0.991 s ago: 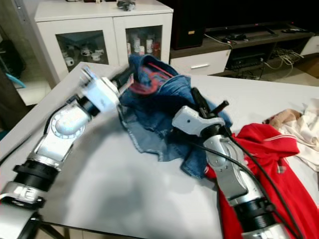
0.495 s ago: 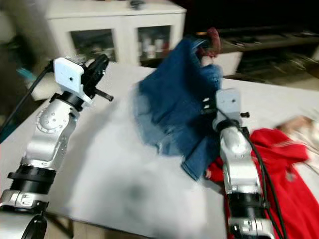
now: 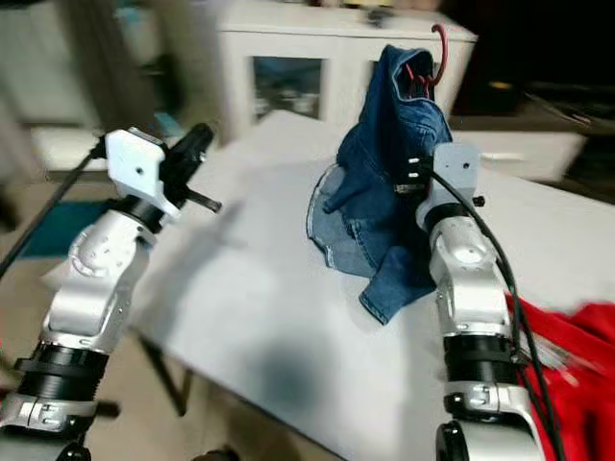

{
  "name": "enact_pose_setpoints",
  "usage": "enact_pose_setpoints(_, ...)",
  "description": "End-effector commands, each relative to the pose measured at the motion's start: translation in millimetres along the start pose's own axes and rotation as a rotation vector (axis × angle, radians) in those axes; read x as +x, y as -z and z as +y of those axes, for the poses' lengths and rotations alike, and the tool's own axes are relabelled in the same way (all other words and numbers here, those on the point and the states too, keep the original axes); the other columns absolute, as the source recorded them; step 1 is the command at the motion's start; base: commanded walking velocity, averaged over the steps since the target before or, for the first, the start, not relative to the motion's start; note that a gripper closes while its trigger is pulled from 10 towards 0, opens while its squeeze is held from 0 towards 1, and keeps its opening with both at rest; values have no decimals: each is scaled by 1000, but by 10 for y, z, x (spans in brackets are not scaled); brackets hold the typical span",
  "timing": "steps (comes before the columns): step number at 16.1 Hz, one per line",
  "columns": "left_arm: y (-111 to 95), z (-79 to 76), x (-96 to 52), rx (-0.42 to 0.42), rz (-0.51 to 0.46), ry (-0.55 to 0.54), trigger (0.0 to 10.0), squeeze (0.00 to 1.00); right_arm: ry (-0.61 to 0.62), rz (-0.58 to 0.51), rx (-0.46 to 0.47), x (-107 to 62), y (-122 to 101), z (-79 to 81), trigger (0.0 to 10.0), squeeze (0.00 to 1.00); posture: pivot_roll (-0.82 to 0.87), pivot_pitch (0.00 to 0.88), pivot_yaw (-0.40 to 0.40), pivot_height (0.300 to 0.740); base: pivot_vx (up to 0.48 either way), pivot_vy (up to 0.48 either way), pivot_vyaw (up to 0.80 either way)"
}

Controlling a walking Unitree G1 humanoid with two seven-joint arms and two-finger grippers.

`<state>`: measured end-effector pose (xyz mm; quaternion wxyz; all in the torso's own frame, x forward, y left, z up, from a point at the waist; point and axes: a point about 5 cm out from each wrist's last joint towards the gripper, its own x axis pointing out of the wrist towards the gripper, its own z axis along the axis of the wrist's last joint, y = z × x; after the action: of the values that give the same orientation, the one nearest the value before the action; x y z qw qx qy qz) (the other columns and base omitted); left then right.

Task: Hang hanger

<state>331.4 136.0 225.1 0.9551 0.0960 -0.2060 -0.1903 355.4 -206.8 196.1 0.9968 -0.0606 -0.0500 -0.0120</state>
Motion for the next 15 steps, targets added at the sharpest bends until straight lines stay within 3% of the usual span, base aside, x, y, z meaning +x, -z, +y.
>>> enact_pose_setpoints(1, -26, -46, -3, 2, 1, 11, 10000, 0, -14, -51, -2, 64, -159, -29, 10000, 0, 77, 32, -23, 740, 0, 0, 800)
enact_pose_setpoints(3, 1, -82, -10, 22, 28, 8, 10000, 0, -28, -48, -9, 87, -164, -56, 10000, 0, 80, 33, -25, 740, 0, 0, 800)
enact_pose_setpoints(6, 44, -145, -20, 31, 59, 0, 10000, 0, -79, -33, -16, 63, -109, 1, 10000, 0, 83, 36, -27, 740, 0, -387, 800)
enact_pose_setpoints(8, 65, -194, -34, -12, 71, 0, 10000, 0, -111, 0, -30, 2, 14, 53, 10000, 0, 87, 40, -29, 740, 0, 0, 800)
enact_pose_setpoints(11, 75, -245, -15, -1, 84, 1, 10000, 0, -42, 44, -53, -2, 90, -77, 10000, 0, 83, 37, -26, 740, 0, 0, 800)
enact_pose_setpoints(15, 76, -271, -1, 12, 93, 15, 10000, 0, 1, 90, -67, -21, 182, -124, 10000, 0, 83, 37, -26, 740, 0, 0, 0)
